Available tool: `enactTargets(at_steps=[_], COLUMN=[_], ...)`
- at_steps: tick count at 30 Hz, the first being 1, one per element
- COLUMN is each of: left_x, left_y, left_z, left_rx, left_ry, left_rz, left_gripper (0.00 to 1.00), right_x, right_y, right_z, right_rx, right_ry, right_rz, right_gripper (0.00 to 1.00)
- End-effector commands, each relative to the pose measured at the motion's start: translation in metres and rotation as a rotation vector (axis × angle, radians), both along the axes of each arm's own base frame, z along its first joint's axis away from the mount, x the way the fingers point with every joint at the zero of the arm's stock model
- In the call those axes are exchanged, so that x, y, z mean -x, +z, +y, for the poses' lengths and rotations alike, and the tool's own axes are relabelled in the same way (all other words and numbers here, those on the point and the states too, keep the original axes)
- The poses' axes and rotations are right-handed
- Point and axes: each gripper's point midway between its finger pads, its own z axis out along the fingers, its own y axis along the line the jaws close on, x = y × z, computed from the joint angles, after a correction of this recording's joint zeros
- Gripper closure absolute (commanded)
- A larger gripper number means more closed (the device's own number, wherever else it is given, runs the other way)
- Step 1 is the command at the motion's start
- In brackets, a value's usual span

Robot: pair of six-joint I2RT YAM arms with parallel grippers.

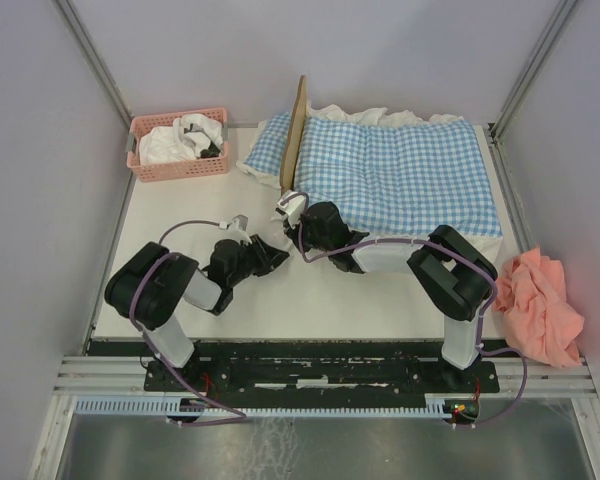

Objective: Set up the pet bed
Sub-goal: Tie the ropes to the bed frame.

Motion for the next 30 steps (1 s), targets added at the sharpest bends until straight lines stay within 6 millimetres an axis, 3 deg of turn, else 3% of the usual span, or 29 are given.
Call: enactTargets(at_steps=[1,8,12,15,18,21,25,30], left_x=[-0.016,-0.019,-0.024,-0.027,-0.031,-0.037,-0.046,-0.055], left_y=[0.020,0.042,0.062,0.086,0.096,0.103,0.094,0.097], left_z=[0.017,0.062,0.074,0.070,0.058,0.040,0.025,0.020], left_rx=[-0.021,0.094,0.182,0.308,0.441,0.523,0.559,0.610], left_ry=[0.104,0.425,0.555,0.571,0.559,0.495,0.463,0.456], left_rz=[-0.056,0.061,0.120,0.123,0.188,0.241,0.317,0.317], left_gripper=[0.69,0.69,0.64,0.59,0.47,0.47,0.46,0.43], right_x=[-0.012,-0.013,-0.013,-0.012,-0.012,-0.013,-0.012,-0.011], right_y=[0.036,0.035,0.036,0.036,0.036,0.038,0.040,0.039], right_z=[0.009,0.007,0.009,0.010,0.010,0.010,0.010,0.010], right_rx=[-0.065,-0.073,-0.092,-0.099,-0.106,-0.113,-0.122,-0.123], right_ry=[0.008,-0.001,0.002,0.003,0.005,0.002,0.004,0.007], right_rz=[-0.086,-0.089,-0.090,-0.090,-0.095,-0.102,-0.105,-0.105], right_gripper=[0.98,0.98,0.98,0.98,0.98,0.98,0.98,0.98])
